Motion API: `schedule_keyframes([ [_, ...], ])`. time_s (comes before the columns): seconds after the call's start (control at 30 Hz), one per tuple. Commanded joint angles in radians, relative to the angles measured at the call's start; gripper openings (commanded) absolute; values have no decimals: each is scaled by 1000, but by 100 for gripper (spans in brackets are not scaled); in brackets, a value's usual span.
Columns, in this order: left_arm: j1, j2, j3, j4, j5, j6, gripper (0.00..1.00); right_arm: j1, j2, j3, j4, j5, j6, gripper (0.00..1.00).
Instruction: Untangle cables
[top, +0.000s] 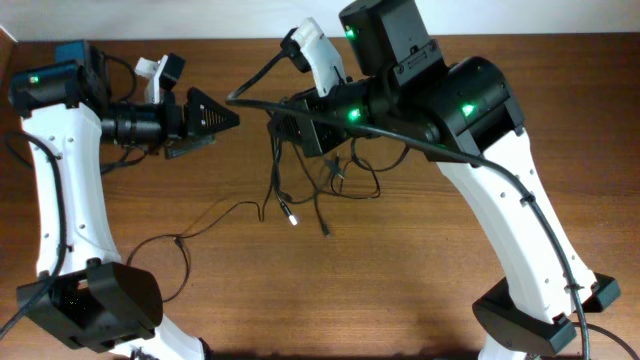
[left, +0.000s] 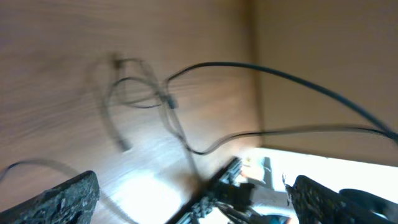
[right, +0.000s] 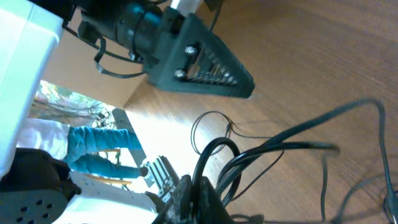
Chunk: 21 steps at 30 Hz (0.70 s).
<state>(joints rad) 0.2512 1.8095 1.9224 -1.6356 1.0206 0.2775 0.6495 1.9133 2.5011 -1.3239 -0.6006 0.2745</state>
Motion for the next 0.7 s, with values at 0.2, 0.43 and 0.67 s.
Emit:
schedule_keyframes([
  [0.2,-76,8,-5,-53,213,200,96,-13,-9,6,57,-11,-33,4],
  [0.43,-186,8,-5,-53,209,244,94,-93,-9,6,11,-11,-23,4],
  [0.67,-129,8,-5,-53,268,244,92,-174,-9,2,-43,-26,-24,4],
])
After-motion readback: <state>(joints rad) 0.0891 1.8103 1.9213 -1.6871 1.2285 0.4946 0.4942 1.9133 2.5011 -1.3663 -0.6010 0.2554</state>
